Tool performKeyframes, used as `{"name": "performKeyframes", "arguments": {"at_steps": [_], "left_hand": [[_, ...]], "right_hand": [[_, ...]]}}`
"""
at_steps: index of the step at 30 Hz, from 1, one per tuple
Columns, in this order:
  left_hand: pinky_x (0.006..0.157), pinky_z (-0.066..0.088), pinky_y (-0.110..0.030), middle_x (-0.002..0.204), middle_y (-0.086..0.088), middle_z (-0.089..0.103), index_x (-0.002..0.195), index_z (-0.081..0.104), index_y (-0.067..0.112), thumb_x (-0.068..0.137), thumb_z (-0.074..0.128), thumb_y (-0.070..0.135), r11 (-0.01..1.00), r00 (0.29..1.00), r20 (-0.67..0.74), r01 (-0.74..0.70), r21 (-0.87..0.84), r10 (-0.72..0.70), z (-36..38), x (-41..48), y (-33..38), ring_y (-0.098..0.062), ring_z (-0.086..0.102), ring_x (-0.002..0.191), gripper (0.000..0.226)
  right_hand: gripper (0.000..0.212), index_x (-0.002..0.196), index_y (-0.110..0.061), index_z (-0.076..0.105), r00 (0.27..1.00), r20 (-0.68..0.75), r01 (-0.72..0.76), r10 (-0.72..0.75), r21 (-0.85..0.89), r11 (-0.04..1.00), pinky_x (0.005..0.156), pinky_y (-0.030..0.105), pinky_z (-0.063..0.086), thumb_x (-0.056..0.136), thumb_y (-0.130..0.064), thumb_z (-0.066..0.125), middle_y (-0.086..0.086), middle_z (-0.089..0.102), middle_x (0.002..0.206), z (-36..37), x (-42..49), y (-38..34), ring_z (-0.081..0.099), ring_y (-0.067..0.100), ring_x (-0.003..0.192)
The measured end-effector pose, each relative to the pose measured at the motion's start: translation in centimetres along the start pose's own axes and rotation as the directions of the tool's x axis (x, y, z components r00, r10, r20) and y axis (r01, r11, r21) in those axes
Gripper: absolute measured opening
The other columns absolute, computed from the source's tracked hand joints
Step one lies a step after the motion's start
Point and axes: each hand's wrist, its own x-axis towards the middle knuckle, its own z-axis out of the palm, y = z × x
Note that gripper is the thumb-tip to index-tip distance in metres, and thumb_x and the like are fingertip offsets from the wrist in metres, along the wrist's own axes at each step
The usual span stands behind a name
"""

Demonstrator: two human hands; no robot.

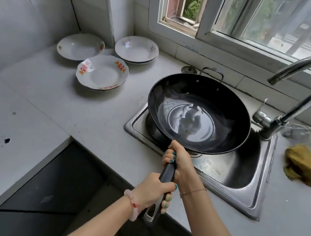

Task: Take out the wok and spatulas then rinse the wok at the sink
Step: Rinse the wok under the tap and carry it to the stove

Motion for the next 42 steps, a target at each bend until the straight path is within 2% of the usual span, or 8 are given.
{"name": "performKeyframes", "arguments": {"at_steps": [26,32,37,42], "left_hand": [[0.039,0.045,-0.021,0.045,0.007,0.05,0.083,0.045,0.01,0.088,0.048,0.008,0.995,0.998,0.045,0.045,0.09,-0.049,-1.1,-0.4,-2.3,-0.007,0.047,0.037,0.006],[0.042,0.047,-0.022,0.05,0.004,0.053,0.087,0.049,0.01,0.089,0.051,0.012,0.995,0.994,0.075,0.08,0.051,-0.084,-1.1,-0.6,-2.4,-0.009,0.05,0.04,0.003],[0.046,0.049,-0.023,0.053,0.002,0.056,0.085,0.05,0.01,0.089,0.053,0.016,0.992,0.984,0.127,0.125,-0.022,-0.121,-1.0,-0.8,-2.5,-0.009,0.053,0.044,0.007],[0.046,0.049,-0.023,0.057,0.0,0.056,0.092,0.049,0.009,0.091,0.052,0.019,0.992,0.989,0.116,0.099,-0.071,-0.091,-0.9,-1.2,-2.6,-0.011,0.054,0.046,0.011]], "right_hand": [[0.038,0.056,-0.018,0.029,0.999,-0.038,-0.019,0.022,0.073,0.997,0.025,0.013,0.023,0.088,-0.004,0.045,-0.008,0.026,0.036,-1.4,-0.4,2.6,0.022,0.004,0.026],[0.038,0.056,-0.019,0.027,0.999,-0.016,-0.035,0.037,0.094,0.995,0.025,0.013,0.023,0.088,-0.005,0.043,-0.008,0.026,0.036,-1.6,-0.8,2.5,0.022,0.004,0.026],[0.038,0.057,-0.018,0.031,0.999,0.038,-0.039,0.032,0.179,0.983,0.027,0.012,0.03,0.092,-0.011,0.045,-0.007,0.033,0.035,-2.4,-1.2,2.7,0.031,0.003,0.025],[0.029,0.065,-0.015,0.042,0.999,0.032,0.025,-0.028,0.09,0.996,0.033,0.014,0.039,0.093,-0.017,0.052,-0.005,0.045,0.043,-2.9,-1.0,3.2,0.043,0.004,0.033]]}}
